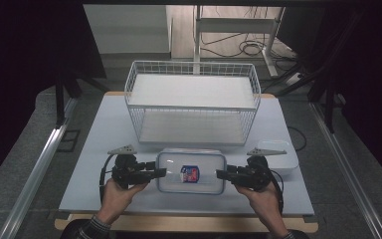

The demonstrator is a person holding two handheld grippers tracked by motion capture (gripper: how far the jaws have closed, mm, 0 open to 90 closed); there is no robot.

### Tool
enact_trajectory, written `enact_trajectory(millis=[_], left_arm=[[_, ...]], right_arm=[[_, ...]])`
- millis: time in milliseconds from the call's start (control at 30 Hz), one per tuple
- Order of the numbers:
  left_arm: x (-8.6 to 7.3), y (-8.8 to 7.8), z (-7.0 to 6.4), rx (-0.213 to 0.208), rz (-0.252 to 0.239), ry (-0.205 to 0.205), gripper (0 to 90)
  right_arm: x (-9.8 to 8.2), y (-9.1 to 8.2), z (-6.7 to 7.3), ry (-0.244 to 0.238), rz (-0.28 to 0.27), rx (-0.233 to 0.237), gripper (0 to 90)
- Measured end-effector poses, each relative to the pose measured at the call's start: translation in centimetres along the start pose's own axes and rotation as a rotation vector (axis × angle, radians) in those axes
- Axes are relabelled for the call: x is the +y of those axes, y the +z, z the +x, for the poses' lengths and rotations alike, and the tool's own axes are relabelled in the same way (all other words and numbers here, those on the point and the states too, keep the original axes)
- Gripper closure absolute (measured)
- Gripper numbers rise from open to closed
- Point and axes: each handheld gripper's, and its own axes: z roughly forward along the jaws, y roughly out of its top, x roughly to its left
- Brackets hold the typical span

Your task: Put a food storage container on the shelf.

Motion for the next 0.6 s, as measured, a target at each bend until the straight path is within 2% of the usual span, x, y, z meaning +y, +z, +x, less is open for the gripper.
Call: enact_trajectory(millis=[367, 600], left_arm=[[3.5, -1.5, -0.5, 0.024, -0.029, 0.047, 48.7], [5.2, -2.0, -0.4, 0.029, -0.043, 0.049, 48.7]], right_arm=[[3.4, -0.7, 0.7, -0.043, -0.035, 0.006, 53.0], [5.3, -0.9, 0.9, -0.051, -0.046, 0.005, 53.0]])
